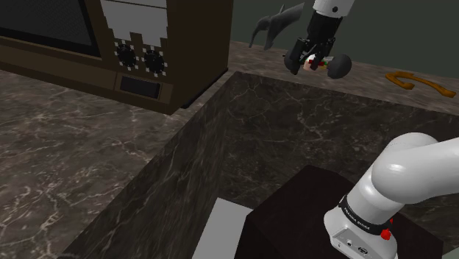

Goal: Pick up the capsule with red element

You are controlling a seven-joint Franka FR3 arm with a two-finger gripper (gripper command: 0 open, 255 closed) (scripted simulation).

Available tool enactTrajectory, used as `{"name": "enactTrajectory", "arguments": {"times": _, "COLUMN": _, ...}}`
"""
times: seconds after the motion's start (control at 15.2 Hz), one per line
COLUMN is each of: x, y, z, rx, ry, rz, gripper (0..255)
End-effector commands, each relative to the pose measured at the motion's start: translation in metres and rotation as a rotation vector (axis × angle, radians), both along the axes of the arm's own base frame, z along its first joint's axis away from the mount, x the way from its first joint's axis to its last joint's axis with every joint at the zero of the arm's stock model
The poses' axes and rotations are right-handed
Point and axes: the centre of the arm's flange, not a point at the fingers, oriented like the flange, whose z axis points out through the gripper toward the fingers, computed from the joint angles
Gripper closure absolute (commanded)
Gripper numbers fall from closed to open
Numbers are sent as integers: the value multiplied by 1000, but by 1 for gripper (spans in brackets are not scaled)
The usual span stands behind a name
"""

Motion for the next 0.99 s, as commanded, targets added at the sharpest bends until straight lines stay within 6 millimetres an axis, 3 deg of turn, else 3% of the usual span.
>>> {"name": "enactTrajectory", "arguments": {"times": 0.0, "x": 0, "y": 0, "z": 0, "rx": 0, "ry": 0, "rz": 0, "gripper": 0}}
{"name": "enactTrajectory", "arguments": {"times": 0.46, "x": 6, "y": -97, "z": 8, "rx": 11, "ry": 56, "rz": 209, "gripper": 0}}
{"name": "enactTrajectory", "arguments": {"times": 0.92, "x": 32, "y": -191, "z": 14, "rx": 22, "ry": 111, "rz": 419, "gripper": 0}}
